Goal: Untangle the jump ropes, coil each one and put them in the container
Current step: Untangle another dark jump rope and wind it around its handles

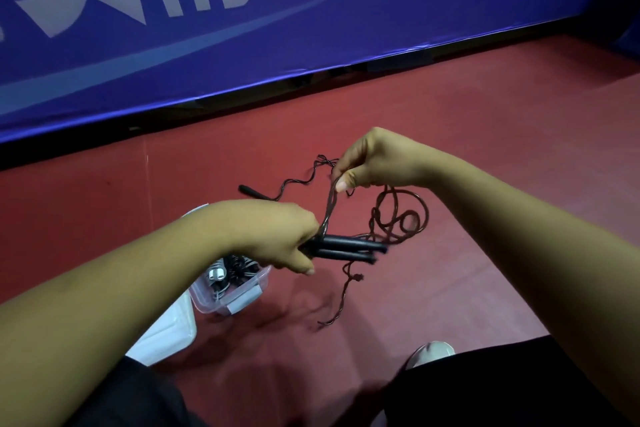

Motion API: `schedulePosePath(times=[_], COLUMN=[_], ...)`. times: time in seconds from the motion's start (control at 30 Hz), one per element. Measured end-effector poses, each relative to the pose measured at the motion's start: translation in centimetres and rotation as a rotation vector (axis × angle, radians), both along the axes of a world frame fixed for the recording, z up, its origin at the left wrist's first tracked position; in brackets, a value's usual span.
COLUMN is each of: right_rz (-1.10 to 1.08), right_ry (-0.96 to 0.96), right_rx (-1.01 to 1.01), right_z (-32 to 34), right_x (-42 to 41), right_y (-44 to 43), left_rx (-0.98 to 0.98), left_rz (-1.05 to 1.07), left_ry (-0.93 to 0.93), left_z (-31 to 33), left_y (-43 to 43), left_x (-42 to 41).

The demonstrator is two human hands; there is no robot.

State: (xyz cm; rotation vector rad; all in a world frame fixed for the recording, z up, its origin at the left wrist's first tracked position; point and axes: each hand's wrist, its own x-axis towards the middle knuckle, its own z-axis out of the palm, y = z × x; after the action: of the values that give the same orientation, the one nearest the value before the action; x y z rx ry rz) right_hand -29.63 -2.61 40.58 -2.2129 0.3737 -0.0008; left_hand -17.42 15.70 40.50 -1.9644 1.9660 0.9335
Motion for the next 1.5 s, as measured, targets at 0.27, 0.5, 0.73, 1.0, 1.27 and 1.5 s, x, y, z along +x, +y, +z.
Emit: schedulePosePath(times=[0.27, 0.5, 0.73, 1.0, 1.27, 1.5], right_rz=[-0.111, -0.085, -0.055, -0.028, 0.068, 0.097], right_ry=[-0.008, 0.058, 0.052, 0.010, 0.044, 0.039], right_rx=[0.485, 0.561, 0.631, 0.524, 0.384, -0.036], right_z=[-1.3, -0.1, 1.4, 2.6, 3.6, 3.9], right_x=[-0.8, -0.2, -0.7, -1.6, -1.8, -1.8], right_y=[-0.4, 1.7, 2.3, 2.3, 3.4, 4.2], left_rx=[-0.430, -0.453, -0.404, -0.495, -0.519, -0.466], left_rz=[0.842, 1.007, 0.984, 0.678, 0.661, 0.533], left_ry=[1.173, 1.304, 1.136, 0.494, 0.061, -0.164], left_z=[0.6, -0.5, -1.6, -1.4, -2.2, -3.0], left_y=[-0.3, -0.8, -1.1, -0.7, -1.6, -2.1], left_x=[4.6, 7.9, 8.4, 7.6, 5.8, 4.4])
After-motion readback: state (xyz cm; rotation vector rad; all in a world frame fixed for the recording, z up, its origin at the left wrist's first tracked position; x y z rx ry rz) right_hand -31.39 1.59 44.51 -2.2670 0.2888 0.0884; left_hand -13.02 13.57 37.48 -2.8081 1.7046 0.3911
